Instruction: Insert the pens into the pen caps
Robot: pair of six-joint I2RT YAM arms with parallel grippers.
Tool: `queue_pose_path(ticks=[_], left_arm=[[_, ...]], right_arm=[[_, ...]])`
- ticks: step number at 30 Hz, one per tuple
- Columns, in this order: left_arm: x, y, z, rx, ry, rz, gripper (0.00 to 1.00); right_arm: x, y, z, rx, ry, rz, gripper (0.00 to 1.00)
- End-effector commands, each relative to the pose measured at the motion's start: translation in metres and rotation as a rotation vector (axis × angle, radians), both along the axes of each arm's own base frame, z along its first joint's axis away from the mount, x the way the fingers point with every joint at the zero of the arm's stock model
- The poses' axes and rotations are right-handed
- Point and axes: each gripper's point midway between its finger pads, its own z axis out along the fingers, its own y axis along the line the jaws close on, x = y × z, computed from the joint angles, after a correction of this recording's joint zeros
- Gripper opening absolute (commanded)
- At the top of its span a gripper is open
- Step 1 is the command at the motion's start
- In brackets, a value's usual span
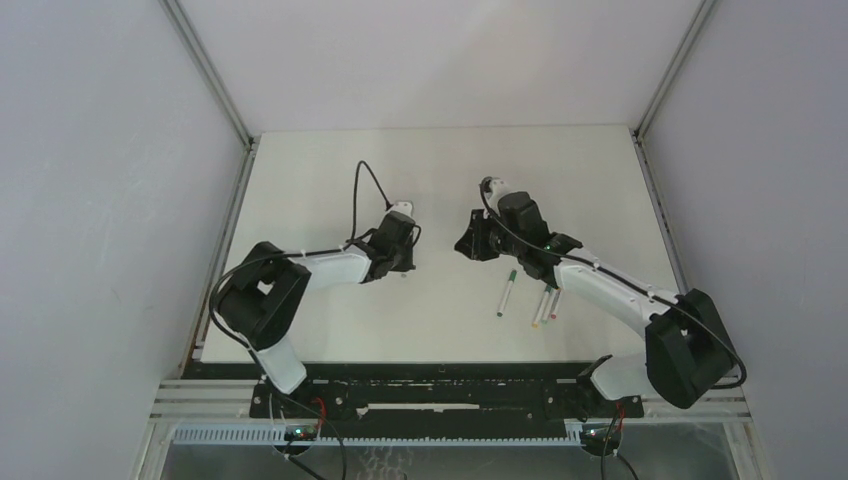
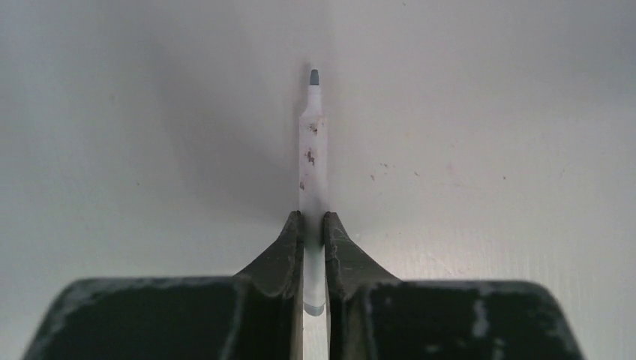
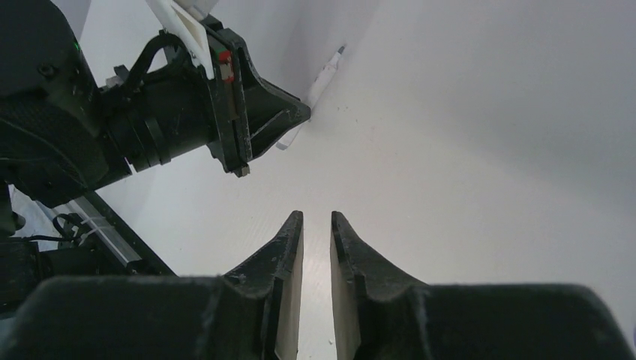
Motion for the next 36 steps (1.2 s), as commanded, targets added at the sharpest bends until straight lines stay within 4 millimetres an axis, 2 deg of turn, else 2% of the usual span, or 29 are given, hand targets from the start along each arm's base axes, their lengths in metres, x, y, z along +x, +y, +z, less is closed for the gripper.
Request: queue_pose_path(ticks=[1,4,5,8,12,16,22,27,33,36], left_arm=[[-0.055,0.024,-0.039,0.175,0.16,-0.07,0.03],[-0.058,0.009,-0.02,0.042,0.082,-0.101,0.0],[-0.056,-0.004,-0.003,-0.043,0.02,-0.127,0.0],[-0.067,-0.037,0.051,-0.305,-0.133,-0.241,0.0],[-0.092,-0.064,0.115,-0.521,-0.249,-0.417,0.0],[-0.117,-0.079,0.151,-0.63,-0.295,-0.552,0.0],[-0.144,-0.086,0.186,-0.721,-0.344,-0.673,0.0],[-0.153,-0.087,0.196,-0.739,-0.366,-0.723,0.0],[-0.159,-0.091,0.202,-0.749,-0.366,-0.758,0.0],[-0.159,-0.093,0.203,-0.751,-0.361,-0.763,0.0]], right_arm=[[0.005,-0.013,0.023,0.074,-0.055,-0.061,0.17],[-0.004,-0.022,0.03,0.132,-0.044,-0.068,0.2],[-0.008,-0.024,0.034,0.157,-0.04,-0.062,0.23],[-0.025,-0.027,0.055,0.245,-0.051,-0.024,0.32],[-0.046,-0.024,0.073,0.343,-0.043,0.043,0.48],[-0.061,-0.011,0.088,0.41,-0.038,0.124,0.56],[-0.065,0.003,0.088,0.418,-0.027,0.154,0.57],[-0.062,0.005,0.083,0.411,-0.009,0.142,0.54],[-0.069,0.014,0.09,0.447,-0.008,0.197,0.36],[-0.074,0.018,0.096,0.468,-0.008,0.233,0.2]])
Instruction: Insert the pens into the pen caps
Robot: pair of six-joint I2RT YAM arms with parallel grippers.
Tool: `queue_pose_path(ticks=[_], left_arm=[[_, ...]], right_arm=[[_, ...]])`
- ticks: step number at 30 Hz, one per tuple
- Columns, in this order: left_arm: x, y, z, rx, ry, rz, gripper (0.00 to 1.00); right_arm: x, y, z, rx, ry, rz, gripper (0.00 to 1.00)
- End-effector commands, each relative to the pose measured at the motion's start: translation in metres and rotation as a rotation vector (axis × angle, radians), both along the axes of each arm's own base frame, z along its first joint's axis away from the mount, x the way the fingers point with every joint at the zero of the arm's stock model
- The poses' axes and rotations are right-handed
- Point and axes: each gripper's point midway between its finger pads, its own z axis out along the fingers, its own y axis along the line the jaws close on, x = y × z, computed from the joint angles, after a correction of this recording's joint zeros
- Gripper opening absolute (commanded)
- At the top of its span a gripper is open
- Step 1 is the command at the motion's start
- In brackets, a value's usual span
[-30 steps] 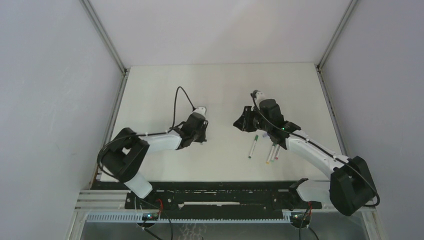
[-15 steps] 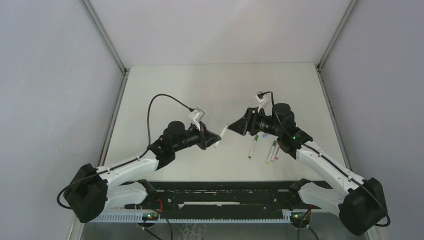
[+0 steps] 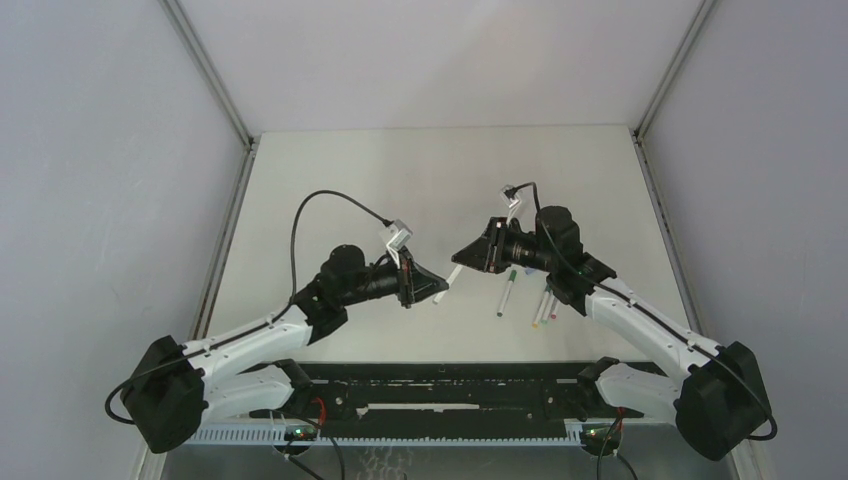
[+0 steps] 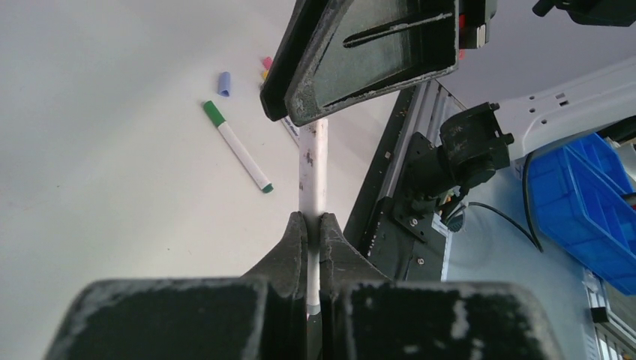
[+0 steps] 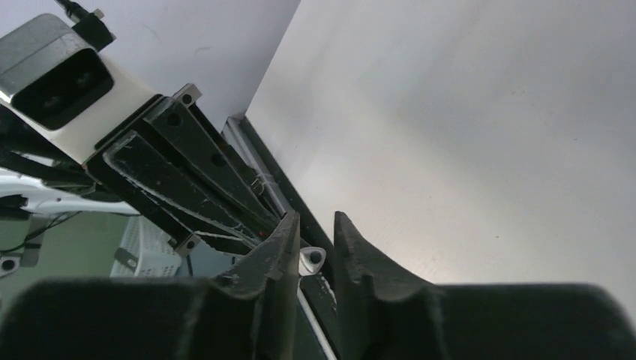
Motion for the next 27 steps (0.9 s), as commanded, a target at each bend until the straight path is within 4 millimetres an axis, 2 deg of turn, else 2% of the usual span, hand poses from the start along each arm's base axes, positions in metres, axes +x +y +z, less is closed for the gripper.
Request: queue_pose_path(ticks=[1,2,3,4,6,9,12,14,15,17,20,21,24,25,27], left_arm=[[-0.007,-0.007,0.022,-0.052,-0.052,-0.047,0.0],[-0.007,-0.007,0.023,-0.054,-0.053,-0.047,0.0],[-0.007,-0.008,0.023,-0.053,-0.053,-0.047,0.0],[-0.007,-0.008,0.023,-0.054,-0.051,-0.046,0.03],[-0.006,-0.009,0.021,-0.049,-0.045,-0.047,0.16],[-0.006,-0.011,0.016,-0.036,-0.036,-0.051,0.25],[-0.006,-0.014,0.011,-0.017,-0.028,-0.054,0.43],[-0.007,-0.016,0.01,-0.008,-0.029,-0.059,0.44],[-0.007,-0.017,0.01,-0.007,-0.029,-0.06,0.43],[-0.008,-0.018,0.012,-0.01,-0.031,-0.063,0.35],[-0.008,-0.02,0.015,-0.018,-0.028,-0.066,0.08],[-0.007,-0.02,0.016,-0.022,-0.024,-0.062,0.02],[-0.003,-0.017,0.023,-0.053,-0.024,-0.016,0.0],[0.001,-0.014,0.024,-0.057,-0.022,0.021,0.0],[0.012,-0.003,0.025,-0.054,-0.02,0.108,0.0]], right_arm=[[-0.007,0.011,0.027,0.081,-0.066,0.069,0.12],[-0.009,0.012,0.028,0.085,-0.068,0.079,0.04],[-0.01,0.012,0.028,0.086,-0.068,0.085,0.0],[-0.011,0.012,0.029,0.088,-0.069,0.089,0.0],[-0.012,0.012,0.032,0.093,-0.074,0.094,0.0],[-0.015,0.013,0.037,0.109,-0.083,0.107,0.0],[-0.017,0.013,0.042,0.124,-0.094,0.119,0.0],[-0.019,0.014,0.043,0.127,-0.097,0.125,0.0],[-0.019,0.013,0.043,0.126,-0.1,0.126,0.0],[-0.019,0.013,0.041,0.118,-0.102,0.126,0.0],[-0.016,0.011,0.035,0.084,-0.11,0.116,0.0],[-0.014,0.009,0.031,0.055,-0.112,0.099,0.05],[0.0,-0.01,0.01,-0.09,-0.116,-0.014,0.32],[0.007,-0.022,0.002,-0.141,-0.108,-0.08,0.38],[0.022,-0.051,-0.019,-0.267,-0.072,-0.238,0.43]])
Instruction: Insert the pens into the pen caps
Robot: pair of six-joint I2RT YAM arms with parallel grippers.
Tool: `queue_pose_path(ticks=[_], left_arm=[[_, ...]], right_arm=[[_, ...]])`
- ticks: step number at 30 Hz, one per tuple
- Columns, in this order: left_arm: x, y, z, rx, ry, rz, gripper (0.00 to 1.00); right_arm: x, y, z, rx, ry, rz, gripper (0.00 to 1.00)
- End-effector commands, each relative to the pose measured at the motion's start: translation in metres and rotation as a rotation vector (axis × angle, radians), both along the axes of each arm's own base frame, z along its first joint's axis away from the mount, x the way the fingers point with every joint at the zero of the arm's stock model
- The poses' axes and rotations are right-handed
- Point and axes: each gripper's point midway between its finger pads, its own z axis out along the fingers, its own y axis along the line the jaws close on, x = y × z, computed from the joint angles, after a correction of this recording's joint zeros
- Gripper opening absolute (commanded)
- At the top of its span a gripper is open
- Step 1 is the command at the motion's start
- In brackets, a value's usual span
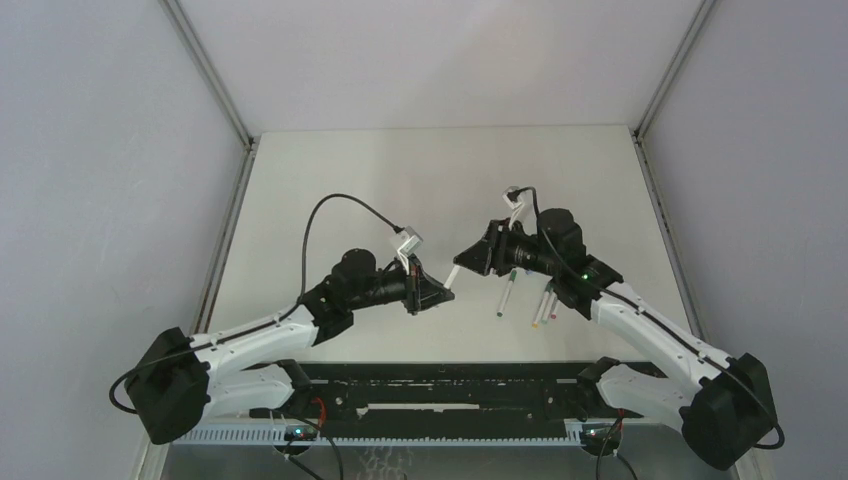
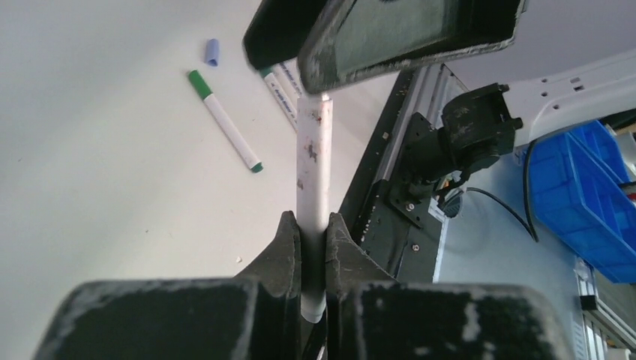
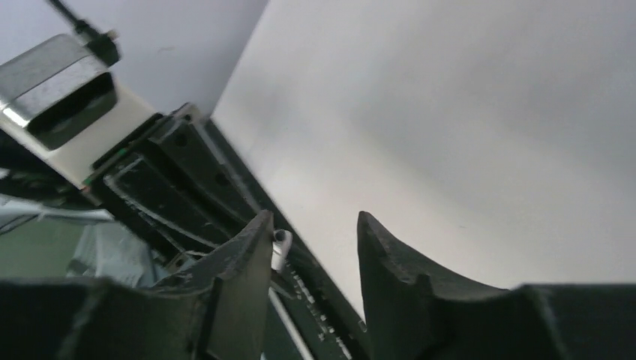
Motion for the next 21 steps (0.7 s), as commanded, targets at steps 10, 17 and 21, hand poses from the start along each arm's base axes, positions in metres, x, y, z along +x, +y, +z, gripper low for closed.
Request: queue_pose_path(ticks=[10,17,21], left_arm=[[0.06,0.082,0.076,-0.106,-0.055,0.385,0.0],[0.064,0.115,0.092,-0.094,-0.083,0.459,0.0],[0.065,0.127,0.094,-0.056,-0.105,0.498,0.0]], right_arm=[[0.056,-0.167,-0.116,-0.596,0.184,-0.768,0.4],[0.069,-0.181,-0.155,-0.696,0.27,-0.837,0.36],[0.074,-0.187,-0.17,-0.741,0.302,-0.873,0.34]])
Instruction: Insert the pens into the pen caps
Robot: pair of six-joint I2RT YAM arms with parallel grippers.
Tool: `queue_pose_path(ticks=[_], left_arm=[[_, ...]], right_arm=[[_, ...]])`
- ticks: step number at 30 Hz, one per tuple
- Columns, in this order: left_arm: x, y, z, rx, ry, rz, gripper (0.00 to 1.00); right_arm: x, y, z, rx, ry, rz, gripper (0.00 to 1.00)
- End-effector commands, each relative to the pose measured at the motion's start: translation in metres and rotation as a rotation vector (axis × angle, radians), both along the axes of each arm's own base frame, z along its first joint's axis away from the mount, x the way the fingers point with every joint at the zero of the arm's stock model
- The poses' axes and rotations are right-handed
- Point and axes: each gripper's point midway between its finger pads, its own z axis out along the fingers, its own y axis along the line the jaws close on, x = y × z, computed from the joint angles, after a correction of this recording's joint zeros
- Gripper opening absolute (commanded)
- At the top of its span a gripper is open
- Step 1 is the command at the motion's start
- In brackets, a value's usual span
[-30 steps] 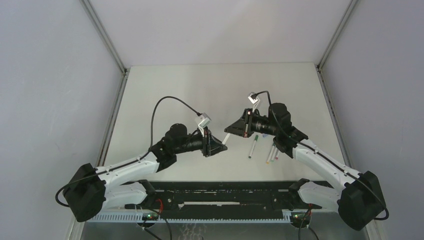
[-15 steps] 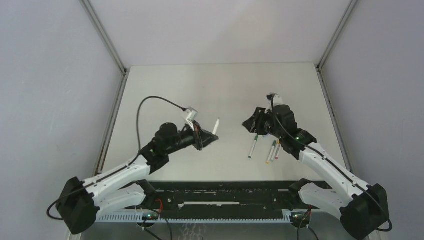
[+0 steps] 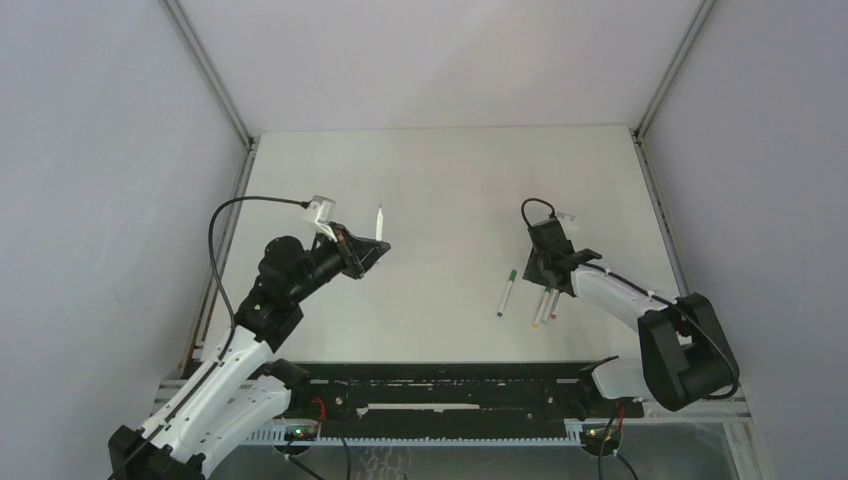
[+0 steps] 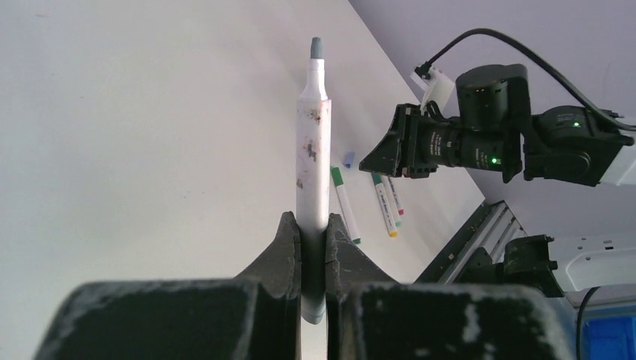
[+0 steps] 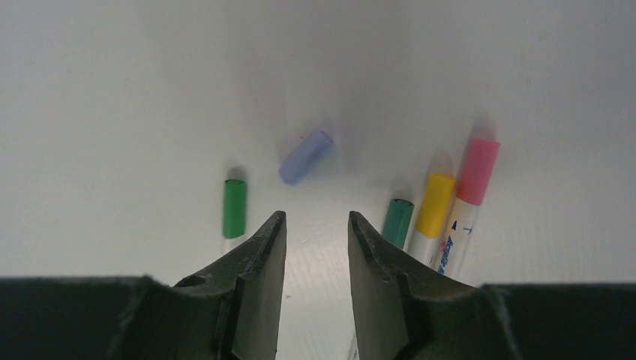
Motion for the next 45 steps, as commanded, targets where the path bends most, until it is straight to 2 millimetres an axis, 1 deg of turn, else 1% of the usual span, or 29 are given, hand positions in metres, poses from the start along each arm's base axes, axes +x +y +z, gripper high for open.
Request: queue_pose_path(ticks=[1,5,12,18,23,29,35,39,42,45], left_arm=[[-0.003,0.009,0.028,0.028,-0.065,0.01,0.0],[-0.005,0.011,0.029,0.034,-0.069,0.013,0.0],[-0.005,0.012,0.029,0.035,-0.073,0.016,0.0],[-0.005,0.012,0.029,0.033,-0.07,0.017,0.0],[-0.005,0.011,0.028,0.031,-0.067,0.011,0.0],[-0.006,0.01,0.028,0.028,-0.064,0.004,0.0],[-0.007,0.01,0.028,0.026,-0.066,0.002,0.0],[-0.008,0.01,0.028,0.022,-0.064,0.001,0.0],[-0.008,0.01,0.028,0.019,-0.064,0.0,0.0],[-0.009,0.009,0.028,0.016,-0.066,-0.002,0.0]], right_arm=[[0.023,-0.008,0.004,-0.035,-0.053,-0.084,0.34],[0.029,-0.008,-0.004,-0.055,-0.031,-0.093,0.34],[0.038,-0.003,-0.001,-0.035,-0.049,-0.097,0.36],[0.043,-0.002,0.003,-0.033,-0.062,-0.097,0.41],[0.047,-0.005,-0.001,-0.057,-0.055,-0.113,0.43],[0.051,-0.003,-0.006,-0.055,-0.045,-0.116,0.43],[0.046,-0.006,-0.013,-0.072,-0.012,-0.128,0.39],[0.042,-0.008,-0.014,-0.081,-0.001,-0.132,0.36],[0.04,-0.009,-0.015,-0.083,0.003,-0.134,0.3],[0.04,-0.008,-0.016,-0.082,0.005,-0.132,0.28]])
